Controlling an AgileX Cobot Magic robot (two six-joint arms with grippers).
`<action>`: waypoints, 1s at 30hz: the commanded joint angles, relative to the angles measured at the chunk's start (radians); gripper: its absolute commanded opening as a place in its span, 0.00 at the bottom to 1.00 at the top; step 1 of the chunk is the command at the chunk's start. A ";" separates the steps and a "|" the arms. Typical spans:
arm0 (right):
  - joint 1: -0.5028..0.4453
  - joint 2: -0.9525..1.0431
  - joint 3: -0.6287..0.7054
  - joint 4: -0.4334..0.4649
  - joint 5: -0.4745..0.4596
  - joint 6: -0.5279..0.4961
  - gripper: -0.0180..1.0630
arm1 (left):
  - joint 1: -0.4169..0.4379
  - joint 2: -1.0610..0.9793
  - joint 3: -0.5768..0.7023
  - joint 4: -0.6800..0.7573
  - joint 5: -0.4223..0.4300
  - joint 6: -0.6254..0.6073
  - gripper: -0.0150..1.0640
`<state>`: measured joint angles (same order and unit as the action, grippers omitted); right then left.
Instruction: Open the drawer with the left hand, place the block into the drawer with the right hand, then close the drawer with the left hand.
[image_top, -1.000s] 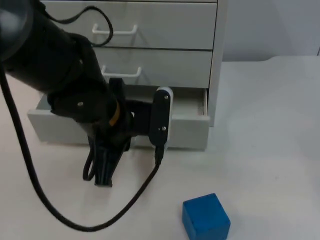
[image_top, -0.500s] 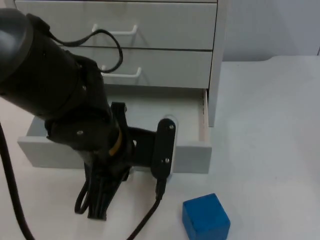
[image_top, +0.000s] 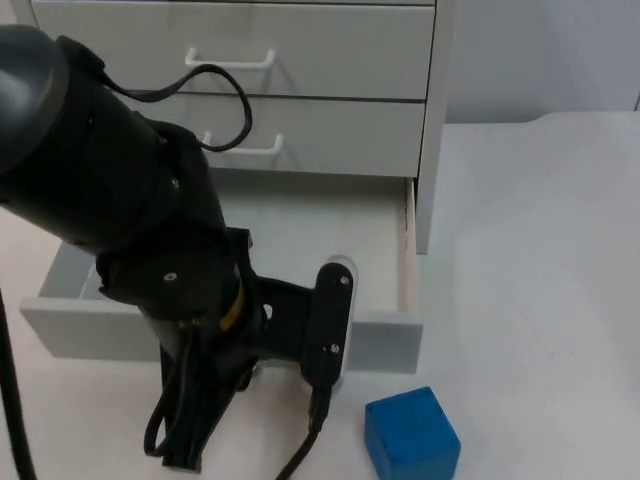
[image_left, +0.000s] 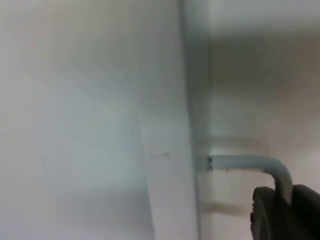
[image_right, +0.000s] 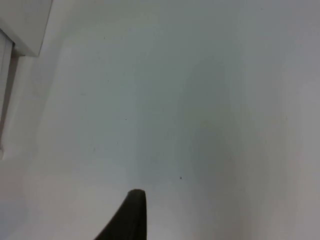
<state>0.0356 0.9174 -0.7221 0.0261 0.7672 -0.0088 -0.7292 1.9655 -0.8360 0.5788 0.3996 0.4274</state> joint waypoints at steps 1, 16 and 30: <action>-0.009 -0.003 -0.002 0.003 0.003 -0.004 0.99 | -0.018 0.058 0.058 -0.108 0.109 0.056 0.01; -0.009 -0.003 -0.002 0.003 -0.002 -0.004 0.99 | -0.018 0.049 0.058 -0.109 0.081 0.053 0.18; -0.009 -0.003 -0.002 0.003 -0.002 -0.004 0.99 | -0.018 -0.020 0.058 -0.090 0.061 0.033 0.61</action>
<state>0.0356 0.9174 -0.7221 0.0261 0.7672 -0.0088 -0.7411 1.9504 -0.7927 0.5109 0.4472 0.4722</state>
